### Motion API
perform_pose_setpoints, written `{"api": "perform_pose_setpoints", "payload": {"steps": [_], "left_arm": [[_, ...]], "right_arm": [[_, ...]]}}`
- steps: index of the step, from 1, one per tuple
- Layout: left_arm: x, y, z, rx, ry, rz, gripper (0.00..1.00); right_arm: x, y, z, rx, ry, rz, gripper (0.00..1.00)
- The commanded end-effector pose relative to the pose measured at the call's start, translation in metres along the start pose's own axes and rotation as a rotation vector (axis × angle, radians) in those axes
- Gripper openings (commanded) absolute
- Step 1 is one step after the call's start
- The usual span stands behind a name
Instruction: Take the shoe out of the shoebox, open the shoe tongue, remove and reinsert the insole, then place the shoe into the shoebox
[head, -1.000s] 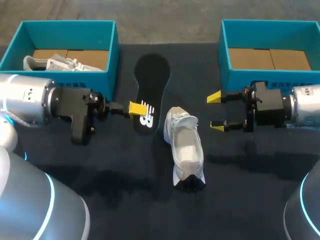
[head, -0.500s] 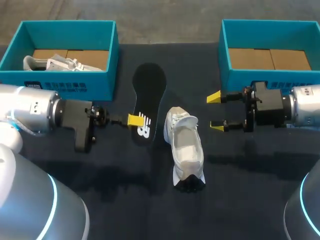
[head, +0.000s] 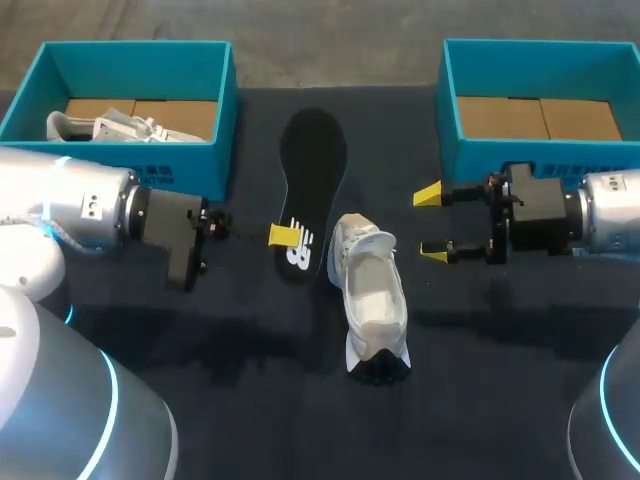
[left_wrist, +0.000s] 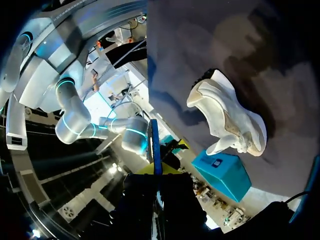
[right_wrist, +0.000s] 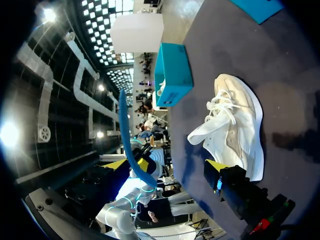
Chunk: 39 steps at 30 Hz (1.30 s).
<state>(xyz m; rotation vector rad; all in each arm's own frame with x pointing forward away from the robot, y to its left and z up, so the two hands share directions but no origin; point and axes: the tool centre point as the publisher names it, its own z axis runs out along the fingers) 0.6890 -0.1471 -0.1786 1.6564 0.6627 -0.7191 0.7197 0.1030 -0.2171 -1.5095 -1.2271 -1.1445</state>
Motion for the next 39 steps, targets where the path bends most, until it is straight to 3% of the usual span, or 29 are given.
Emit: {"api": "perform_pose_setpoints", "payload": {"steps": [1,39], "left_arm": [[0.0089,0.0056,0.0044,-0.003,-0.027,0.012,0.0],[0.007,0.0073,0.0123,0.006,-0.046,0.016,0.0]], "right_arm": [[0.0001,-0.0004,0.0009,-0.002,-0.002,0.0,1.0],[0.0001,-0.0004,0.0009,-0.002,-0.002,0.0,1.0]]}}
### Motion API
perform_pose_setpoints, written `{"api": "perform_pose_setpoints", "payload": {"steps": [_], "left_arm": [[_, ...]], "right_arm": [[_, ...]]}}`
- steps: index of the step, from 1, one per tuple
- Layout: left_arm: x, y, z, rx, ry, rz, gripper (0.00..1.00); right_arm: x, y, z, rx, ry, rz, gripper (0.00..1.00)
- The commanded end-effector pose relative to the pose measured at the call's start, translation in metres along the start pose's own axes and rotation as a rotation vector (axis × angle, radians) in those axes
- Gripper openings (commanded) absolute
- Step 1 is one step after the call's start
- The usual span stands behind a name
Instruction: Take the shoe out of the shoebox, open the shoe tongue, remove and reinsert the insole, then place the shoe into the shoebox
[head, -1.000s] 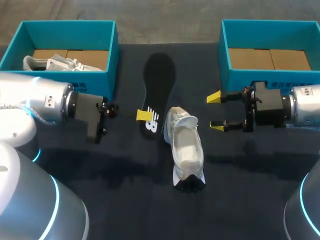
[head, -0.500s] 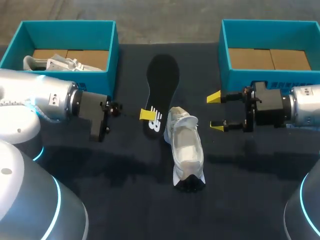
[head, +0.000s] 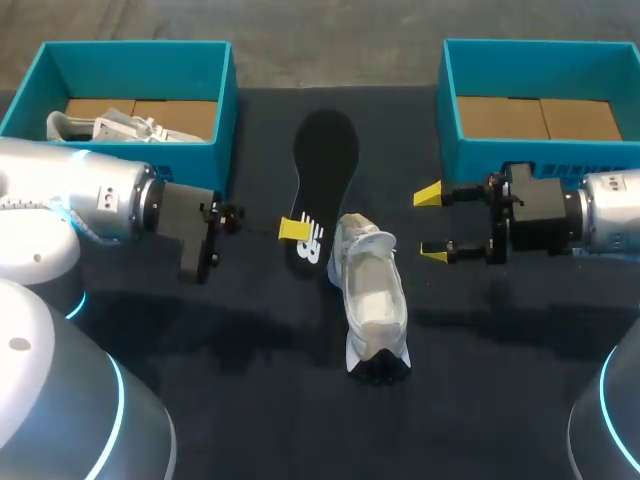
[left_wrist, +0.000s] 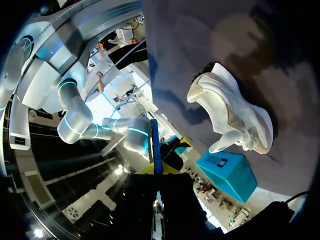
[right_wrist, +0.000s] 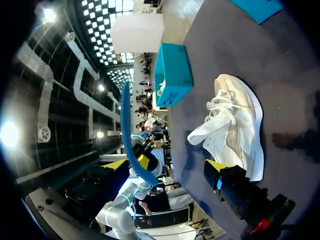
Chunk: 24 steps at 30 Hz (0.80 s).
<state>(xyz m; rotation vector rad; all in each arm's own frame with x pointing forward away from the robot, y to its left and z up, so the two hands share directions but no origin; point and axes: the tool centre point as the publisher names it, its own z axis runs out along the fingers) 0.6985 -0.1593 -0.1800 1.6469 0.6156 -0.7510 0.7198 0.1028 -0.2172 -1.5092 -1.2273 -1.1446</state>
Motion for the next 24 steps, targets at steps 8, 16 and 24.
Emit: {"api": "perform_pose_setpoints", "payload": {"steps": [8,16,24], "left_arm": [[0.0,-0.001,0.001,-0.004,0.001,0.003,0.0],[0.0,-0.001,0.001,-0.004,0.001,0.003,0.0],[0.0,-0.001,0.001,-0.004,0.001,0.003,0.0]], "right_arm": [[0.024,0.022,0.007,-0.027,0.008,-0.007,1.0],[0.044,0.038,0.021,-0.038,0.006,-0.02,1.0],[0.055,0.051,0.043,-0.048,0.02,-0.083,1.0]]}}
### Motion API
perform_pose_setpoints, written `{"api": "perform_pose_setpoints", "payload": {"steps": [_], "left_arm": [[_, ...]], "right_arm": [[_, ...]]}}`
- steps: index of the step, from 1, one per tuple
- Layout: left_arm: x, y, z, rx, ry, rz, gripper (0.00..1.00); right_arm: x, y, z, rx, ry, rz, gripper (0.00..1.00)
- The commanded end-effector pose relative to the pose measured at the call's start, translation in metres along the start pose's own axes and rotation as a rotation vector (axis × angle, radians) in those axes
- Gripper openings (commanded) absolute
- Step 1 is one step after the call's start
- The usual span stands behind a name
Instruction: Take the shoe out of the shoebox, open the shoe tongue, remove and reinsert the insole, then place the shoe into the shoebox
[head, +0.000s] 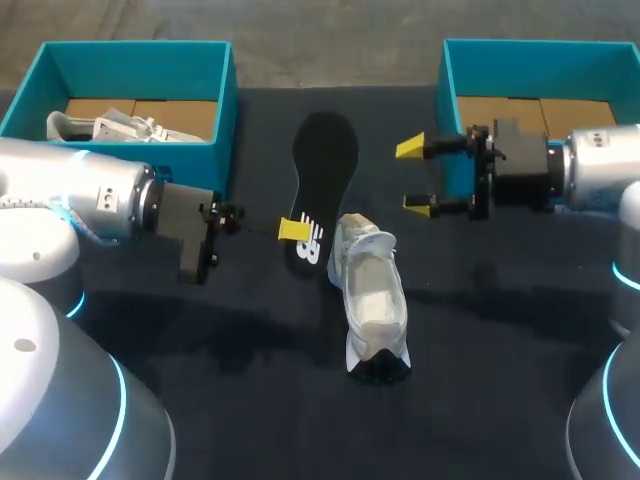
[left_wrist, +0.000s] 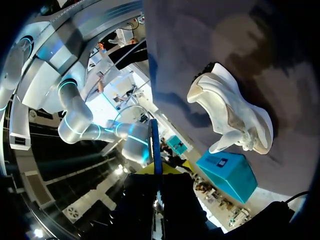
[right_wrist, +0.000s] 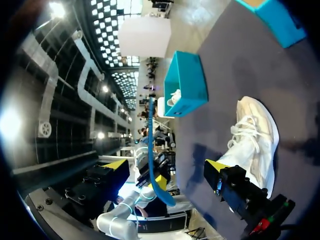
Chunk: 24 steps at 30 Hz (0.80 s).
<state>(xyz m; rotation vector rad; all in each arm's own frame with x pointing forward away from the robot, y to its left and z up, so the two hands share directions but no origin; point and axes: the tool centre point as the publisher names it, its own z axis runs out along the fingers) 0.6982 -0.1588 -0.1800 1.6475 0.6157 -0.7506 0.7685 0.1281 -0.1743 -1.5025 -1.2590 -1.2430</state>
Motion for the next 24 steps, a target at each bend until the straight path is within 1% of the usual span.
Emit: {"api": "perform_pose_setpoints", "payload": {"steps": [1,6,9,17,18,19,20,21,22,24], "left_arm": [[0.0,-0.001,0.002,-0.004,0.0,0.003,0.0],[0.0,-0.001,0.002,-0.004,0.0,0.003,0.0],[0.0,-0.001,0.002,-0.004,0.0,0.003,0.0],[0.0,-0.001,0.002,-0.004,0.0,0.003,0.0],[0.0,-0.001,0.002,-0.004,0.0,0.003,0.0],[0.0,-0.001,0.002,-0.004,0.0,0.003,0.0],[0.0,-0.001,0.002,-0.004,0.0,0.003,0.0],[0.0,-0.001,0.002,-0.004,0.0,0.003,0.0],[0.0,-0.001,0.002,-0.004,0.0,0.003,0.0],[0.0,-0.001,0.002,-0.004,0.0,0.003,0.0]], "right_arm": [[0.004,0.01,0.024,0.003,0.007,-0.021,1.0],[0.016,0.016,0.04,0.033,0.006,-0.071,1.0],[0.021,0.018,0.048,0.036,0.011,-0.094,1.0],[0.031,0.018,0.061,0.041,0.006,-0.141,1.0],[0.032,0.018,0.064,0.044,0.011,-0.142,0.98],[0.032,0.018,0.067,0.043,0.01,-0.145,0.87],[0.033,0.017,0.068,0.043,0.009,-0.146,0.85],[0.033,0.017,0.071,0.047,0.013,-0.15,0.8],[0.034,0.017,0.072,0.046,0.014,-0.153,0.78],[0.035,0.016,0.074,0.045,0.015,-0.158,0.7]]}}
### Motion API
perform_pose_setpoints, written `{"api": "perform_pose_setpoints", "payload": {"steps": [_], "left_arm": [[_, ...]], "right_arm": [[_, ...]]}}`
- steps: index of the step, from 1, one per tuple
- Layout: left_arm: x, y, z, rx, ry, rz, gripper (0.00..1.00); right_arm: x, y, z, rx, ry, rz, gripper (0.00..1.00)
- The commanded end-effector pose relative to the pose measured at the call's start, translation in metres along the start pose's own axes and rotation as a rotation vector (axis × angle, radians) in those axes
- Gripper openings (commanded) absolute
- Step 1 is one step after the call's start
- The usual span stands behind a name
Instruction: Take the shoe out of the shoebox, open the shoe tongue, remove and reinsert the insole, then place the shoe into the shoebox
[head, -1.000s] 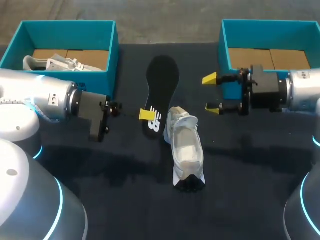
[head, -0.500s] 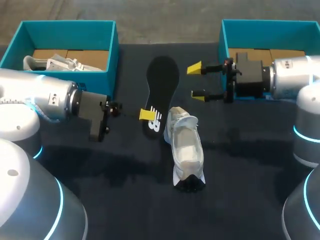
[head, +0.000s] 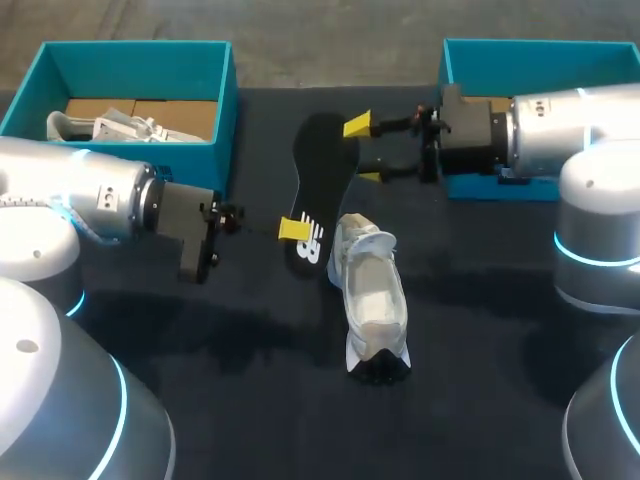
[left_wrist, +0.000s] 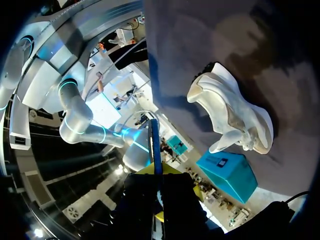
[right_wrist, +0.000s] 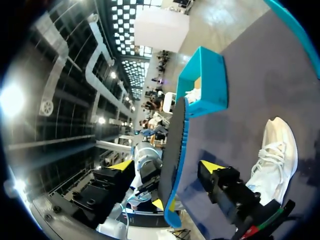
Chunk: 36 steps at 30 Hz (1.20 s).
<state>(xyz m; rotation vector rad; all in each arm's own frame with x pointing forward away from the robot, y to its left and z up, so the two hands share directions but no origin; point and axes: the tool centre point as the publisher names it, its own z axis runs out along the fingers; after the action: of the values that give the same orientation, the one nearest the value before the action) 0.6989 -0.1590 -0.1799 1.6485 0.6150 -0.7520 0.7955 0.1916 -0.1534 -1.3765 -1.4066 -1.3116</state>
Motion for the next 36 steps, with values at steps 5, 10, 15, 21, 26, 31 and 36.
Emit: {"api": "perform_pose_setpoints", "payload": {"steps": [5,10,15,21,26,31,36], "left_arm": [[0.0,-0.001,0.001,-0.006,0.001,0.004,0.0],[0.0,-0.001,0.001,-0.006,0.001,0.004,0.0],[0.0,-0.001,0.001,-0.006,0.001,0.004,0.0],[0.0,-0.001,0.001,-0.006,0.001,0.004,0.0],[0.0,-0.001,0.001,-0.006,0.001,0.004,0.0],[0.0,-0.001,0.001,-0.006,0.001,0.004,0.0],[0.0,-0.003,0.002,0.0,0.004,0.002,0.71]], "right_arm": [[0.003,0.0,0.013,-0.005,-0.003,-0.005,0.49],[0.002,-0.001,0.017,-0.012,0.003,0.003,0.48],[0.003,0.0,0.024,0.002,-0.001,0.008,0.37],[0.002,-0.003,0.024,0.005,-0.003,0.012,0.26],[0.0,-0.005,0.026,0.002,0.001,0.019,0.0],[-0.003,-0.007,0.026,0.004,0.006,0.028,0.0],[-0.003,-0.009,0.025,0.003,0.01,0.033,0.0]]}}
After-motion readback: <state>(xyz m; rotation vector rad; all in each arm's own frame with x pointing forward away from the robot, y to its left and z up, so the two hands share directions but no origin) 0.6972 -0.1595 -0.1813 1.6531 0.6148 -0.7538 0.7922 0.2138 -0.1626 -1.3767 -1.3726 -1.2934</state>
